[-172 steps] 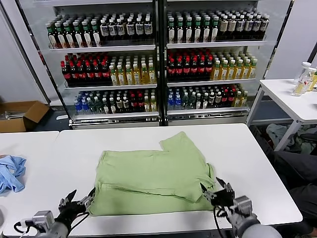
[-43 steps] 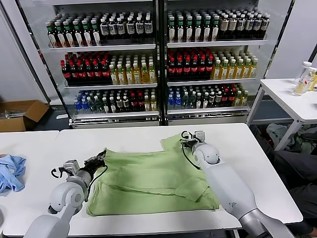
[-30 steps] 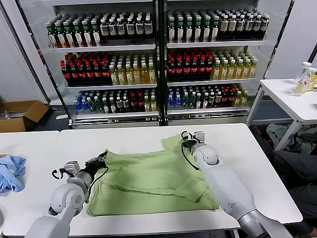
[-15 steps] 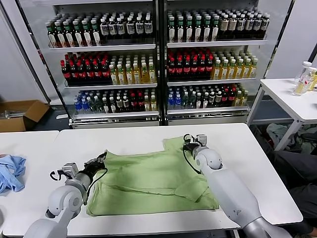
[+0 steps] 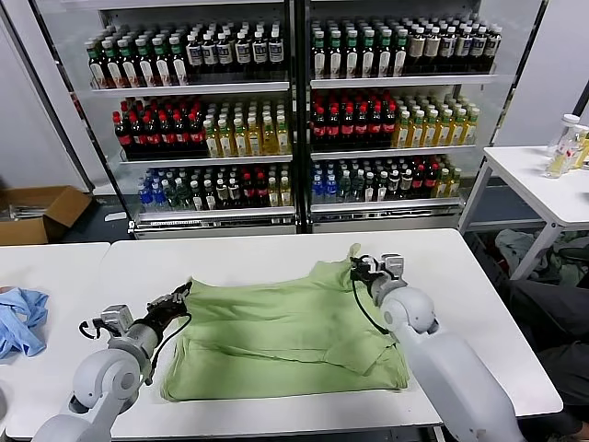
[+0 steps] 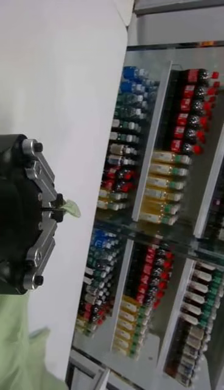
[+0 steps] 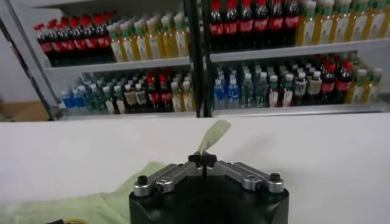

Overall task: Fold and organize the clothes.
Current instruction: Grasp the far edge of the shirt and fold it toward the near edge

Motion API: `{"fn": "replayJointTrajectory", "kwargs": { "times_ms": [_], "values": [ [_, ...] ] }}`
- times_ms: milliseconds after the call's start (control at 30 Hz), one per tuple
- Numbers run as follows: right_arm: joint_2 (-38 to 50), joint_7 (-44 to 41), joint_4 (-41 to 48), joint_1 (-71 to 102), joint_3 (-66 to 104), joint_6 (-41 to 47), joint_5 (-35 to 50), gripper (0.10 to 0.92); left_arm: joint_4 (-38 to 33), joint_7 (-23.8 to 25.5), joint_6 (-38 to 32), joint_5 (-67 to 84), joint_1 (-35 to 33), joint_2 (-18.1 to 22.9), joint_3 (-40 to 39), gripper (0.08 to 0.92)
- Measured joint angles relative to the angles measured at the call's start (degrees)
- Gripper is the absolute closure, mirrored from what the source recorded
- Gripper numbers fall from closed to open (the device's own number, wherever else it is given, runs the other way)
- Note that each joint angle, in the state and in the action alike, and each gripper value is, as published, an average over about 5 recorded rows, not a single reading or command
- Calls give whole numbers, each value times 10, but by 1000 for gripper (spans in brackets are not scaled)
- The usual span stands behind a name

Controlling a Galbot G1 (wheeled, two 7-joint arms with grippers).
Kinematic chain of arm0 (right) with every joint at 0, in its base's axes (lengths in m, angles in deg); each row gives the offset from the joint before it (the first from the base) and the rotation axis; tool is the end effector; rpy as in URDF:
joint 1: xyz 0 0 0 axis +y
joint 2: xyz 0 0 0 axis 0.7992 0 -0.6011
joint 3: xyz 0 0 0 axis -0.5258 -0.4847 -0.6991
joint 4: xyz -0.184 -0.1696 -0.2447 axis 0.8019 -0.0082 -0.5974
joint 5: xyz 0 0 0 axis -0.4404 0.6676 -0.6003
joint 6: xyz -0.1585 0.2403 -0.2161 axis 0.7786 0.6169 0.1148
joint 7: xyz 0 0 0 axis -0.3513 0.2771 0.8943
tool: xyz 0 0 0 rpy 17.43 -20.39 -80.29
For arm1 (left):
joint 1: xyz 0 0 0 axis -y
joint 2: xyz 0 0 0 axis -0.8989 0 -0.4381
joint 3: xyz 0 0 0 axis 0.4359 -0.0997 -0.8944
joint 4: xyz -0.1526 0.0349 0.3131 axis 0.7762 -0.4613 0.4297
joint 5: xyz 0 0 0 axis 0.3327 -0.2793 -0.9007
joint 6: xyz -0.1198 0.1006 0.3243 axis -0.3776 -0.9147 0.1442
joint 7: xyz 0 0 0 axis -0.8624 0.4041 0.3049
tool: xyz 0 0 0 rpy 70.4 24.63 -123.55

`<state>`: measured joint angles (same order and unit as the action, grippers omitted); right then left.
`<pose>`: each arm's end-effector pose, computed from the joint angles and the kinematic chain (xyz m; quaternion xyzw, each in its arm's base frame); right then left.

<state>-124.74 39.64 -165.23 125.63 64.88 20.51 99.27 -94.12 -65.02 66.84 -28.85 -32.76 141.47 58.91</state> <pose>0.4178 -0.0089 -0.2414 0.1090 -0.9701 -0.0230 0.2157 0.3168 0.1182 -0.2613 -0.0550 -0.9726 0.1182 0.1923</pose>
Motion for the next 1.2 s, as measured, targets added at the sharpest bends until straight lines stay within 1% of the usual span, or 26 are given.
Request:
{"fn": "replayJointTrajectory", "kwargs": {
  "times_ms": [300,600,833,1100,1200],
  "values": [
    [44,4,-125,111,60,3,1,919,-30,1,3,-1,-40,-3,17,917],
    [54,4,-221,233,128,4,-9,919,-48,0,7,-11,-79,-6,32,917],
    [44,7,-251,312,160,-1,-24,919,-49,0,7,-29,-107,-5,33,917],
    [31,11,-261,357,172,2,-42,919,-42,3,9,-62,-113,-1,24,917],
    [25,14,-261,359,171,5,-44,883,-42,5,11,-70,-115,2,23,906]
  ]
}}
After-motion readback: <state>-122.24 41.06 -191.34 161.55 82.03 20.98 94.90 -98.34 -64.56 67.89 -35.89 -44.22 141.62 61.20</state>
